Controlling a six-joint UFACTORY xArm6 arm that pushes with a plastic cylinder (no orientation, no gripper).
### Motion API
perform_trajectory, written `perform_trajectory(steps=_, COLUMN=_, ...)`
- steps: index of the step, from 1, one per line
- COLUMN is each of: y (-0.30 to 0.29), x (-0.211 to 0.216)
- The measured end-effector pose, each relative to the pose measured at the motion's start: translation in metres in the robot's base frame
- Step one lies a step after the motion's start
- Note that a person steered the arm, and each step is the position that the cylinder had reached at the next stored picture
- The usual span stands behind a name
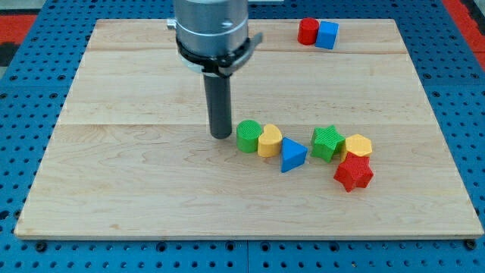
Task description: Move the blue cube down to the red circle
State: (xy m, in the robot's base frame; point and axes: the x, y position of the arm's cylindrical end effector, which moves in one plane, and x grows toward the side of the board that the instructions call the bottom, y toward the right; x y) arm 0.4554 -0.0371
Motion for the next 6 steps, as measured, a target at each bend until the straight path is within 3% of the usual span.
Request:
perform_trajectory(steps=2, y=0.073, x=0.033)
perform_trajectory(steps=3, y=0.041, x=-0.009)
perform_trajectory(steps=4, y=0.061, x=-0.079)
perform_trajectory(steps=6, y=0.280, x=-0.166)
